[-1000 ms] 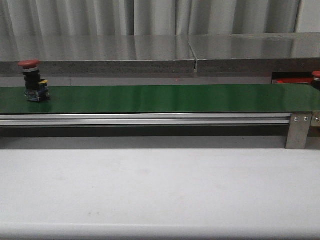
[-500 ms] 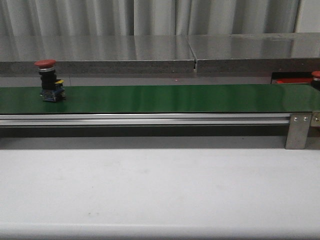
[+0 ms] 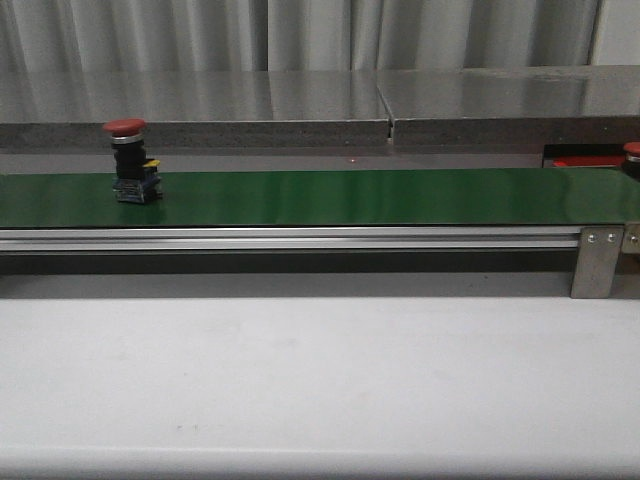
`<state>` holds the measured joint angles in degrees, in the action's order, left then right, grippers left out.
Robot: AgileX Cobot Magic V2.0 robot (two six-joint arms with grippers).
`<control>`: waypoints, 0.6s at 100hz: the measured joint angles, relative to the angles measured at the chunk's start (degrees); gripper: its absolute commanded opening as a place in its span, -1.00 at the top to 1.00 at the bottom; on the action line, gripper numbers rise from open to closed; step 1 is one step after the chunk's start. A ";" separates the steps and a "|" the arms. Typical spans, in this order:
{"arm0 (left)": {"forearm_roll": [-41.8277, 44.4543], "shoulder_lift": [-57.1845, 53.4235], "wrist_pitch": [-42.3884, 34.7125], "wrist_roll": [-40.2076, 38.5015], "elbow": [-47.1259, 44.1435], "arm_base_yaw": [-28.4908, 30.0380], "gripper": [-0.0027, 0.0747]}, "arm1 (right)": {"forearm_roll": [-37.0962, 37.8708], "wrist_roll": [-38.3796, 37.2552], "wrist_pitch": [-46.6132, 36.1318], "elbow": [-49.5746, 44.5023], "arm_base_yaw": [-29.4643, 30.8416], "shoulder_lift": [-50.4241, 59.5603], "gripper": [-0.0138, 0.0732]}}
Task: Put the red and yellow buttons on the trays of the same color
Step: 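Grasp the yellow push-button with the left gripper and lift it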
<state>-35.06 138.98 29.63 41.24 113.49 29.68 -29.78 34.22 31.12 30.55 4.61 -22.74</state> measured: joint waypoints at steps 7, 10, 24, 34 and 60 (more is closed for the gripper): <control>0.00 0.00 -0.42 0.00 0.00 0.00 -0.51 | 0.00 0.00 0.00 0.00 0.00 0.00 0.95; 0.00 0.00 -0.53 0.00 0.00 0.00 -0.46 | 0.00 0.00 0.00 0.00 0.00 0.00 0.95; -0.10 0.00 -0.65 0.00 0.00 0.00 -0.07 | 0.00 0.00 0.00 0.00 0.00 0.00 0.95; -0.10 0.00 -0.77 0.00 0.00 0.00 0.23 | 0.00 0.00 0.00 0.00 0.00 0.00 0.95; -0.19 0.00 0.66 0.00 2.14 0.00 0.77 | 0.00 0.00 0.00 0.00 0.00 0.00 0.95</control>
<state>-35.25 138.98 30.29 41.24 115.62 29.68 -29.78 34.22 31.12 30.55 4.61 -22.74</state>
